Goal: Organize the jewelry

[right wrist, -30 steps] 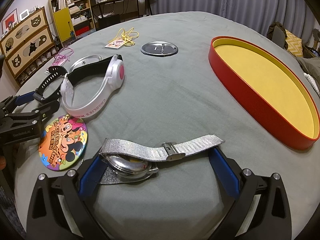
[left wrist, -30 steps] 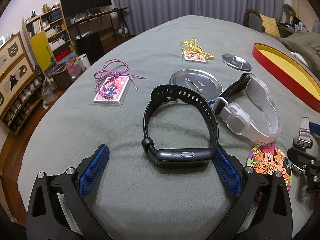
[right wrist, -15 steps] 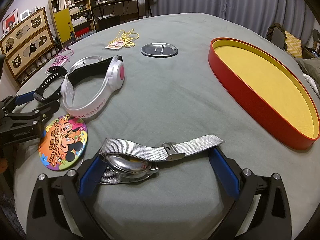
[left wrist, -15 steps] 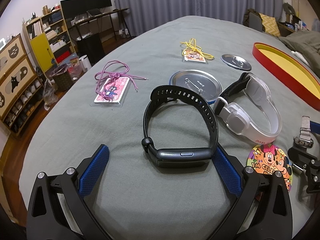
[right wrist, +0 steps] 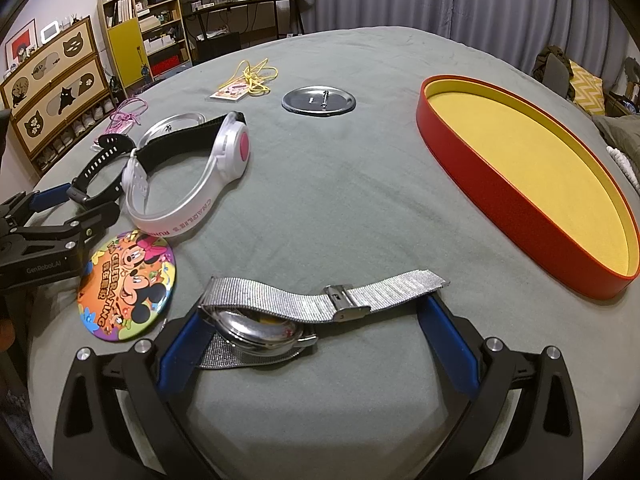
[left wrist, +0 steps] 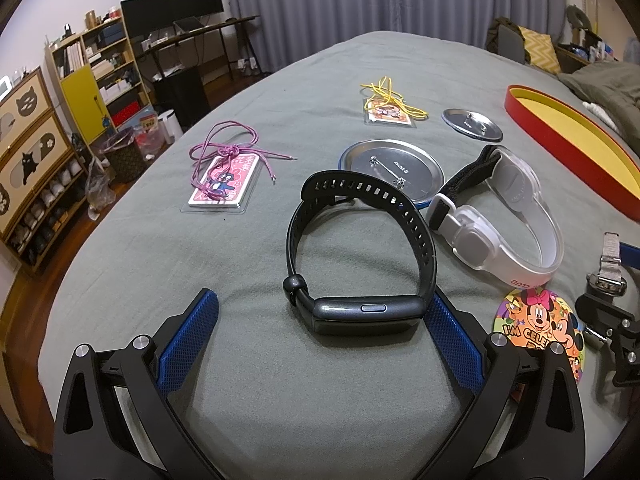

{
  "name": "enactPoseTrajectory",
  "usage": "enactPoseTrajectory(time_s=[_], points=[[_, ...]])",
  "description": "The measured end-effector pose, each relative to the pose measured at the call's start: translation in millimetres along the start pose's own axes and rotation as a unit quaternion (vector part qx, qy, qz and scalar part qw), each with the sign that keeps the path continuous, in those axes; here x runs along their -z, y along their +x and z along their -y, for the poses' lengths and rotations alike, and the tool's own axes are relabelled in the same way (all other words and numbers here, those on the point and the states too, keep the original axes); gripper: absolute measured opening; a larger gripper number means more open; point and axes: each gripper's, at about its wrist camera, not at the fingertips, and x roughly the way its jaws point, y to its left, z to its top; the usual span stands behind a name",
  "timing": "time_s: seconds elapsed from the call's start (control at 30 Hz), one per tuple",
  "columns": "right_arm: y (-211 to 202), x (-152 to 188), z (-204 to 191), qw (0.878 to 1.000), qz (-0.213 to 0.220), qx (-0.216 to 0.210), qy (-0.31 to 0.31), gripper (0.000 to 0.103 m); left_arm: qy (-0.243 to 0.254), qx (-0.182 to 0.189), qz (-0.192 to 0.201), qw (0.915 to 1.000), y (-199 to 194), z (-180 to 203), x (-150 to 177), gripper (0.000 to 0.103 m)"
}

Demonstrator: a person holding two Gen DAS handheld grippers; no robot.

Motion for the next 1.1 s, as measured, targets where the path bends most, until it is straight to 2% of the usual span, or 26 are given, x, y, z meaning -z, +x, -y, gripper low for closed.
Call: enactPoseTrajectory(time_s=[0.23, 1.1], points=[[1.4, -3.4, 0.2, 1.0, -0.012, 0.002, -0.001, 0.095, -0.001, 0.002, -0.001, 1.0, 0.1, 0.1, -0.5, 0.099], [2.3, -3.5, 0.3, 1.0, -0.011, 0.001, -0.001, 0.095, -0.002, 0.004, -0.001, 1.0, 2.6, -1.2, -0.4, 0.099]])
